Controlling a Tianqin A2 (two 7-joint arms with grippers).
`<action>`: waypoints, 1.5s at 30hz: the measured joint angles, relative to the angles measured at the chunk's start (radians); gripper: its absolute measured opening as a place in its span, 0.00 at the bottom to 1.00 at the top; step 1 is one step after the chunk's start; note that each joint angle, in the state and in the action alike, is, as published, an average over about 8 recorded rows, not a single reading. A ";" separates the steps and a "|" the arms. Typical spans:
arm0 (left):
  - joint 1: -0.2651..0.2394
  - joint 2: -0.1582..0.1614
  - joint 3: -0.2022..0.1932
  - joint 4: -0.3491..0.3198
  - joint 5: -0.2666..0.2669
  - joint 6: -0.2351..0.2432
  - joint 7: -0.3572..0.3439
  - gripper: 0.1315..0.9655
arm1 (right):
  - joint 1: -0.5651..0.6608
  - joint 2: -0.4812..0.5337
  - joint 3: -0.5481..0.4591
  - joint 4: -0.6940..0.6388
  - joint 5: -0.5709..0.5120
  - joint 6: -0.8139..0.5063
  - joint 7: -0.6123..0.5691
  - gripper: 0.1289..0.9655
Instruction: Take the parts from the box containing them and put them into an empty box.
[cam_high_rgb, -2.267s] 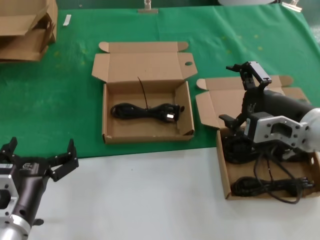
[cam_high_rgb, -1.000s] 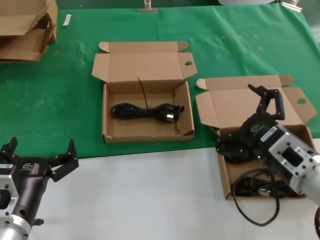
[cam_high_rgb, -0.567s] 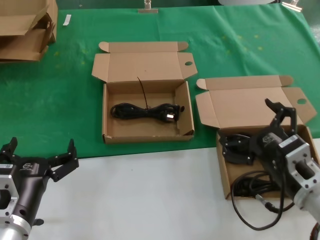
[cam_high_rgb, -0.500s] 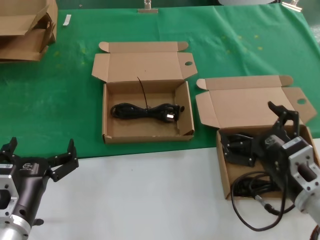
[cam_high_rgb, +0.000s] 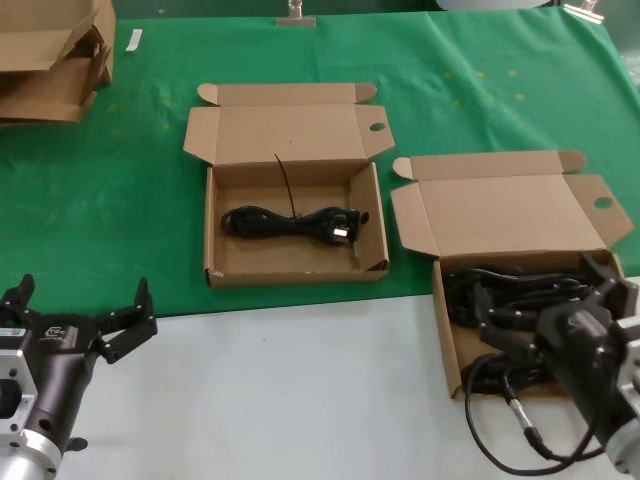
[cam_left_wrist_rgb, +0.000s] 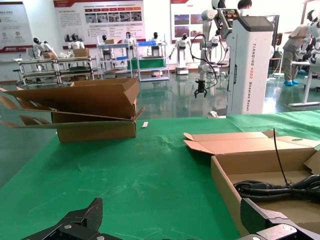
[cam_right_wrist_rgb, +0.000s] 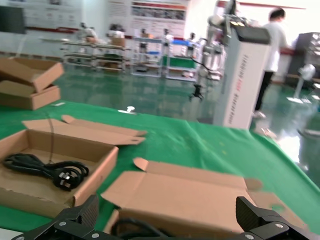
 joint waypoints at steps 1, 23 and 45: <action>0.000 0.000 0.000 0.000 0.000 0.000 0.000 1.00 | -0.008 -0.003 0.003 0.001 0.011 0.008 0.002 1.00; 0.000 0.000 0.000 0.000 0.000 0.000 0.000 1.00 | -0.048 -0.018 0.020 0.003 0.062 0.045 0.014 1.00; 0.000 0.000 0.000 0.000 0.000 0.000 0.000 1.00 | -0.048 -0.018 0.020 0.003 0.062 0.045 0.014 1.00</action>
